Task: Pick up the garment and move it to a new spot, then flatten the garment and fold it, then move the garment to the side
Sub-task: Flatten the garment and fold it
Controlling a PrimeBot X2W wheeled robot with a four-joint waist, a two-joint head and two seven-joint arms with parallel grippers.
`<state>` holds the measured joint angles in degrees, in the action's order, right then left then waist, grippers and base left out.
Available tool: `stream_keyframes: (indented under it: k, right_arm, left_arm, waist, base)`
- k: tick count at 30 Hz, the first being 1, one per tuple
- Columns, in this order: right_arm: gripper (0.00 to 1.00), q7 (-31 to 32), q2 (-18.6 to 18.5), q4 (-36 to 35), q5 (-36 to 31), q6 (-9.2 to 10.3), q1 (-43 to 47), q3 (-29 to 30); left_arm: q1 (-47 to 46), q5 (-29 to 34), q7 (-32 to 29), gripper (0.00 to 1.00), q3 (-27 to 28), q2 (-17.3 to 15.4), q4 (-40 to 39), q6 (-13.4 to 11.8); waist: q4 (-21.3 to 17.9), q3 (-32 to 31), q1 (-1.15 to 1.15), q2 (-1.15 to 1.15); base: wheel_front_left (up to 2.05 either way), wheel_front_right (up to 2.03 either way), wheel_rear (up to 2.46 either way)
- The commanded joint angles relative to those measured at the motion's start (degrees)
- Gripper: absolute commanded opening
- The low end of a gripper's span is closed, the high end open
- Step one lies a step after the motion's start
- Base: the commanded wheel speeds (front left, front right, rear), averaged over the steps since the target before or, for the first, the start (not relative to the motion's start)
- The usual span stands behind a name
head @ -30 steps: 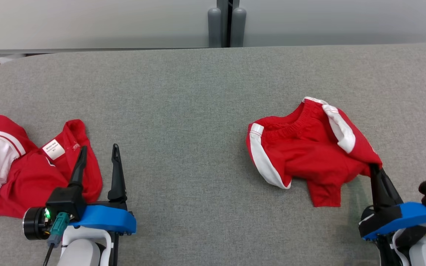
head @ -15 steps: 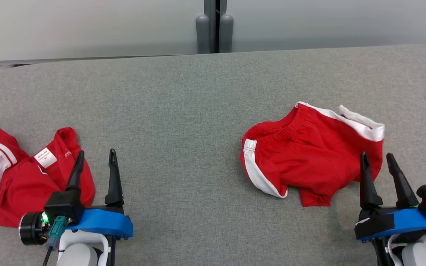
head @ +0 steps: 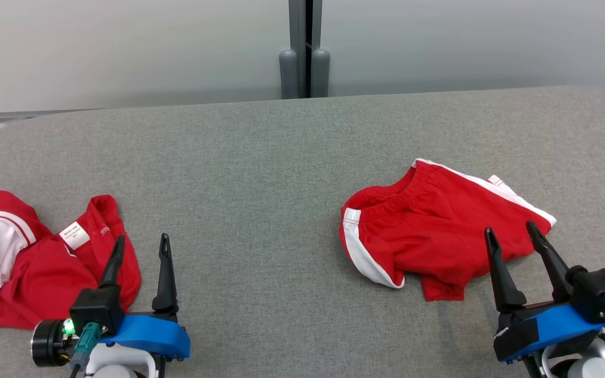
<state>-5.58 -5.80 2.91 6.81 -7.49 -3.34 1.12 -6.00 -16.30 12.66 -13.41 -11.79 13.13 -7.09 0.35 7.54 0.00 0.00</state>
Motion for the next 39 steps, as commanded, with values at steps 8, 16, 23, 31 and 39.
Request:
stream_keyframes:
  k: [8, 16, 23, 31, 39]
  right_arm:
    - [1.00, 1.0, 0.7, -1.6, 0.9, -0.01, 1.8, 0.0]
    - [1.00, 1.2, 1.0, -1.9, 1.0, -0.01, 1.9, -0.1]
    - [1.00, 1.3, 1.3, -2.3, 1.4, -0.01, 1.1, -0.1]
    - [1.00, 0.9, 1.5, -2.3, 1.4, -0.01, -0.8, -0.2]
    - [1.00, -0.5, 2.0, -0.4, 2.0, -0.01, -2.7, -1.0]
  left_arm:
    - [0.9, -0.4, -0.6, 1.00, -0.4, -0.5, -1.0, -0.7]
    - [0.8, -0.5, -0.9, 1.00, -0.8, -0.8, -1.5, -1.1]
    - [-2.6, 1.6, -1.1, 1.00, -3.2, -0.9, -3.7, -0.2]
    - [-15.1, 4.8, -7.4, 1.00, -14.6, 4.7, -3.3, 6.7]
    - [-23.1, 2.6, -13.8, 1.00, -20.6, 8.1, 11.0, 9.9]
  waist:
    - [-0.1, -0.4, 0.00, 0.00]
    - [-0.2, -0.3, 0.00, 0.00]
    - [-0.4, 1.1, 0.00, 0.00]
    - [-2.2, 5.2, 0.00, 0.00]
    - [-6.4, 7.9, 0.00, 0.00]
  base:
    - [0.00, 0.00, 0.00]
    - [0.00, 0.00, 0.00]
    - [0.00, 0.00, 0.00]
    - [0.00, 0.00, 0.00]
    - [0.00, 0.00, 0.00]
